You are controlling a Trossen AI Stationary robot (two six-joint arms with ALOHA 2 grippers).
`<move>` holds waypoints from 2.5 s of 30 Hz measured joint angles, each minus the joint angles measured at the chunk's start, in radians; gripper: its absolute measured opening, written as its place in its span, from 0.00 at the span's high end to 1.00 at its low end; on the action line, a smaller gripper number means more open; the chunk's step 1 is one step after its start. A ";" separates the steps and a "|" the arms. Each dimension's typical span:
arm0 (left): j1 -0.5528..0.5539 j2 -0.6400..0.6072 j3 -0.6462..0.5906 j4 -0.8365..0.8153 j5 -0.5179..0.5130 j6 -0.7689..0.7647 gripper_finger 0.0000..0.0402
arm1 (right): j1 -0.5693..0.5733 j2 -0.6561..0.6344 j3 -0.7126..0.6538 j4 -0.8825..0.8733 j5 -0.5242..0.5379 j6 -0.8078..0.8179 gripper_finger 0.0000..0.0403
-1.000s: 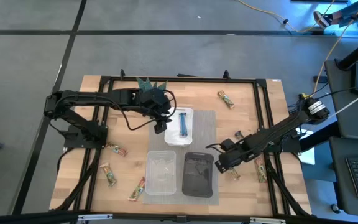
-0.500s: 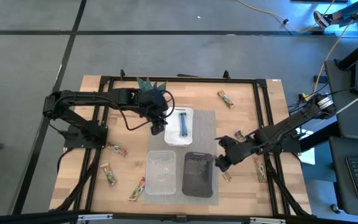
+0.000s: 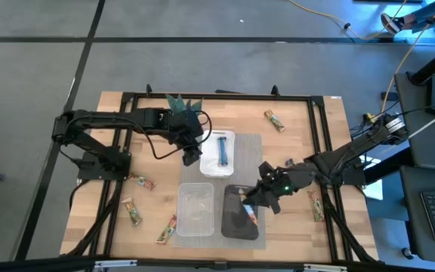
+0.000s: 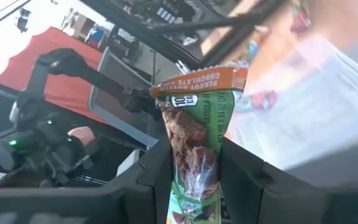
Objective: Pick and place Granola Bars by type
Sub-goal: Put the bottom right yellow granola bar into the black bin
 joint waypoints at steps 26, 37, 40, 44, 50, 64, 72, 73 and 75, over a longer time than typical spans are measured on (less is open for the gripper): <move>-0.665 -0.143 -0.054 0.038 -0.367 -0.656 0.56 | -0.033 0.517 0.425 -0.693 0.040 0.028 0.70; -0.777 -0.143 -0.141 0.031 -0.459 -0.836 0.56 | -0.034 0.645 0.425 -0.693 0.023 0.074 0.70; -0.794 -0.143 -0.175 0.034 -0.458 -0.874 0.56 | -0.034 0.663 0.425 -0.690 0.014 0.081 0.70; -0.810 -0.143 -0.219 0.033 -0.460 -0.921 0.56 | -0.034 0.675 0.425 -0.675 -0.011 0.081 0.70; -0.825 -0.143 -0.286 0.091 -0.494 -0.997 0.56 | -0.034 0.676 0.425 -0.674 -0.011 0.079 0.70; -0.825 -0.143 -0.353 0.198 -0.495 -1.003 0.56 | -0.034 0.676 0.425 -0.672 -0.011 0.070 0.70; -0.825 -0.143 -0.353 0.197 -0.495 -1.000 0.56 | -0.034 0.676 0.425 -0.671 -0.011 0.063 0.70; -0.824 -0.143 -0.353 0.197 -0.495 -1.000 0.56 | -0.034 0.676 0.425 -0.670 -0.011 0.063 0.70; -0.824 -0.143 -0.353 0.197 -0.495 -1.000 0.56 | -0.034 0.676 0.425 -0.669 -0.011 0.063 0.70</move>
